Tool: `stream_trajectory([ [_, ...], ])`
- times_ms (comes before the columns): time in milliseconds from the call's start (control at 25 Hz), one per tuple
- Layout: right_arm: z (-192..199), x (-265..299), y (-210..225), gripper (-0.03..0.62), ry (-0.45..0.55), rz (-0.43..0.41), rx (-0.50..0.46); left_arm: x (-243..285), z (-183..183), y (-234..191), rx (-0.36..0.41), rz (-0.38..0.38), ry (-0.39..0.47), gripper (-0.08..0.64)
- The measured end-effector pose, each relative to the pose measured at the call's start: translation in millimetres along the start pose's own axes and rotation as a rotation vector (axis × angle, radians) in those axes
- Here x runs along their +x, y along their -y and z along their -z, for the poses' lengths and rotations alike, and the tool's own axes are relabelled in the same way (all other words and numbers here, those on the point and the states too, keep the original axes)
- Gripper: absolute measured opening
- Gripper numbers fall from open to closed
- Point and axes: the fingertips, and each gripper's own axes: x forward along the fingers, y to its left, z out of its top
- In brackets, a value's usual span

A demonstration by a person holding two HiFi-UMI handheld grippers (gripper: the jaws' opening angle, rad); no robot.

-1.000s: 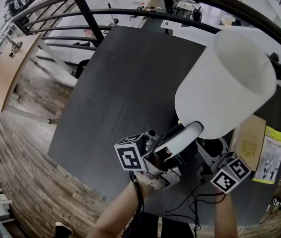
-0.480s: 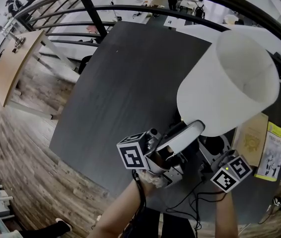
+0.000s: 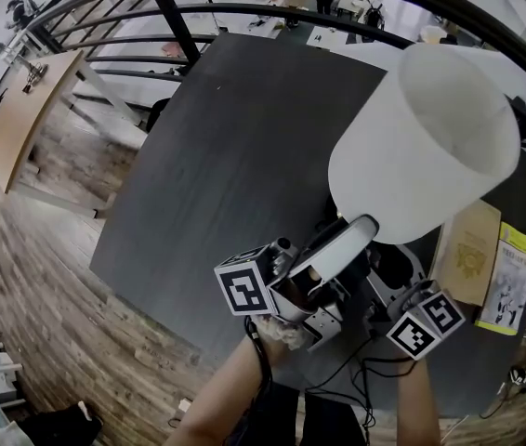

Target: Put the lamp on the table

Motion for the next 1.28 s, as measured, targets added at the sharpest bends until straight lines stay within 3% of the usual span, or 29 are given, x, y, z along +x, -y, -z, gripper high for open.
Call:
stream_trajectory([
  [200,2.6,-7.5,-3.2,0.267,-0.003,0.022,0.012,-5.2,1.8,6.4,0.004,-0.038,0.001,0.212],
  [360,4.2,-16.7,-8.5,0.181,-0.008,0.039,0.005,-6.5,4.6,9.4,0.003,-0.072,-0.007,0.232],
  [480,4.0,-22.0,-12.9,0.17,-0.003,0.053,0.01,-18.3,6.5,7.9,-0.02,-0.096,0.015,0.238],
  [680,5.7,-33.3,-18.4,0.127,0.007,0.09,0.017,-68.5,13.9,-8.4,-0.037,-0.234,0.064,0.22],
  [800,-5.2,-38.7,-21.7,0.085,0.027,0.126,0.002,-82.5,9.0,-11.9,0.087,-0.368,0.037,0.03],
  [840,-11.4,-40.6,-22.9,0.073,0.039,0.144,-0.004,-82.8,9.1,-9.8,0.147,-0.405,0.005,0.012],
  [1000,-38.8,-46.8,-34.8,-0.008,0.085,0.187,-0.012,-76.2,14.1,6.1,0.401,-0.537,-0.142,0.012],
  [1280,-79.7,-63.2,-60.1,-0.008,0.132,0.217,-0.029,-54.8,19.7,34.7,0.639,-0.654,-0.205,0.012],
])
